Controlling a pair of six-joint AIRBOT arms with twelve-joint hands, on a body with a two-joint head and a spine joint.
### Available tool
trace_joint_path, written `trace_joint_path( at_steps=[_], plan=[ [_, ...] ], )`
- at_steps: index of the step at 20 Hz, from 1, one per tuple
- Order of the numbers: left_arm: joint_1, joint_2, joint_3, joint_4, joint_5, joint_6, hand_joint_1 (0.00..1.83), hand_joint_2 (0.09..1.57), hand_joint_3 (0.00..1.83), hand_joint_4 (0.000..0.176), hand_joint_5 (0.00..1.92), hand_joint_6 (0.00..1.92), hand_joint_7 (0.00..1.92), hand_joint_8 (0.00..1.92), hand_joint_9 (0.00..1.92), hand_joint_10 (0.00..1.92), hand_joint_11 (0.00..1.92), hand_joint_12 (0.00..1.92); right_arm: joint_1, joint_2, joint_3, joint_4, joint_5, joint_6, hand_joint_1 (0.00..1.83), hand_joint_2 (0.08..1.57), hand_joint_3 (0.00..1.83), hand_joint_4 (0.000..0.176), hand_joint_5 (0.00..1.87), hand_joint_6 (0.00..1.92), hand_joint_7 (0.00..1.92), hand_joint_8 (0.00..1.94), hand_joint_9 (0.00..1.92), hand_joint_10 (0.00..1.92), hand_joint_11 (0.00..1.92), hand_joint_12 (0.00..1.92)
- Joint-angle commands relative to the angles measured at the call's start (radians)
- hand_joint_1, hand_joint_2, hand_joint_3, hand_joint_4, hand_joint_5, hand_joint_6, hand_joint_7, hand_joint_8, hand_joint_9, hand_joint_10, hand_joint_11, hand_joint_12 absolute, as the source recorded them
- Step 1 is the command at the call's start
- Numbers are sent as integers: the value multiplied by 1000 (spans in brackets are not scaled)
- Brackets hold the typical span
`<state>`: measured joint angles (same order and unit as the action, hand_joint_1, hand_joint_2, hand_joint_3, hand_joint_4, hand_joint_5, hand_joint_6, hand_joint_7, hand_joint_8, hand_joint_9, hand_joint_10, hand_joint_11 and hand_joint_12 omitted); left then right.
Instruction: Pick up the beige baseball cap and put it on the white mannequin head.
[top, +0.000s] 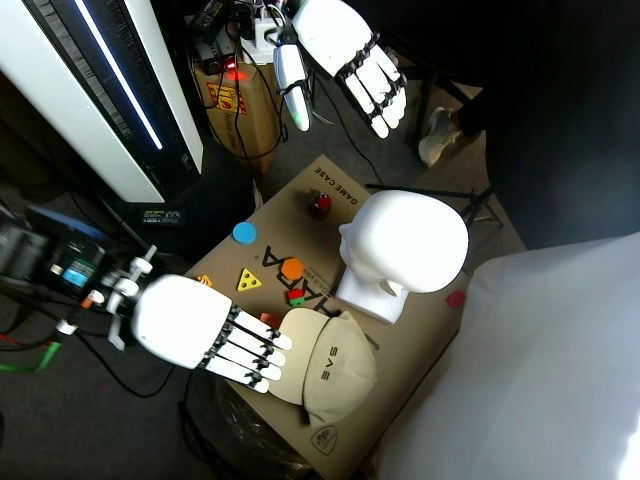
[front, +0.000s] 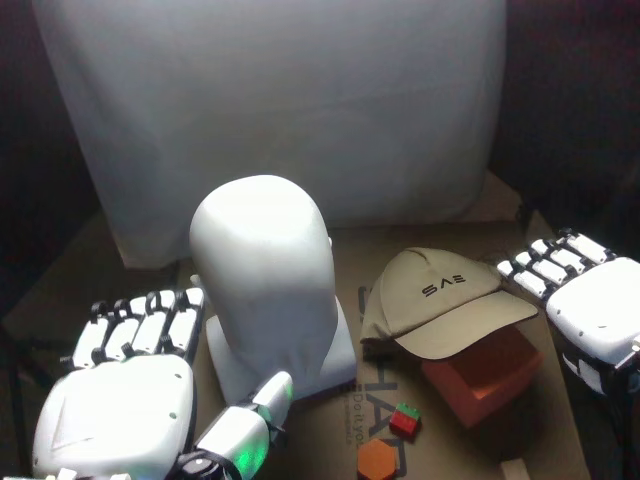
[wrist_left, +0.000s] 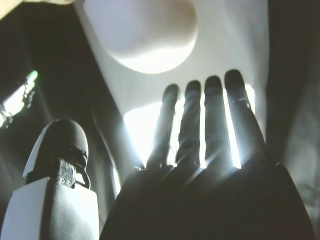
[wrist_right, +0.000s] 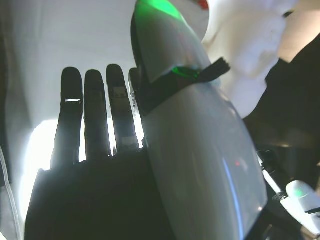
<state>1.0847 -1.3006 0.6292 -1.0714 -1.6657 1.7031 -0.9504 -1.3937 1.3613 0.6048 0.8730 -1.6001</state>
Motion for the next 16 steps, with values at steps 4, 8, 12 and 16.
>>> trace_joint_path(
  at_steps=[4, 8, 12, 16],
  plan=[
    [1, -13, 24, 78, -63, -6, 0, 1138, 1, 0, 127, 0, 130, 0, 152, 2, 0, 602, -1, -69, 128, -45, 45, 42, 1269, 1128, 6, 0, 217, 7, 236, 1, 189, 4, 0, 711],
    [25, -23, 53, 106, -36, -12, 0, 1139, 0, 0, 122, 0, 118, 1, 130, 1, 0, 549, -15, -145, 244, -45, 32, 78, 1263, 1129, 6, 0, 226, 9, 244, 4, 190, 3, 0, 714],
    [33, -42, 100, 114, -8, -42, 0, 1139, 0, 0, 121, 0, 112, 0, 121, 1, 0, 521, -14, -196, 311, -44, 28, 107, 1269, 1131, 5, 0, 236, 8, 254, 4, 191, 3, 0, 730],
    [42, -59, 131, 116, -8, -74, 0, 1138, 0, 0, 118, 0, 111, 0, 119, 0, 0, 521, -3, -257, 395, -44, 10, 124, 1278, 1134, 5, 0, 226, 2, 264, 4, 209, 7, 0, 769]
  ],
)
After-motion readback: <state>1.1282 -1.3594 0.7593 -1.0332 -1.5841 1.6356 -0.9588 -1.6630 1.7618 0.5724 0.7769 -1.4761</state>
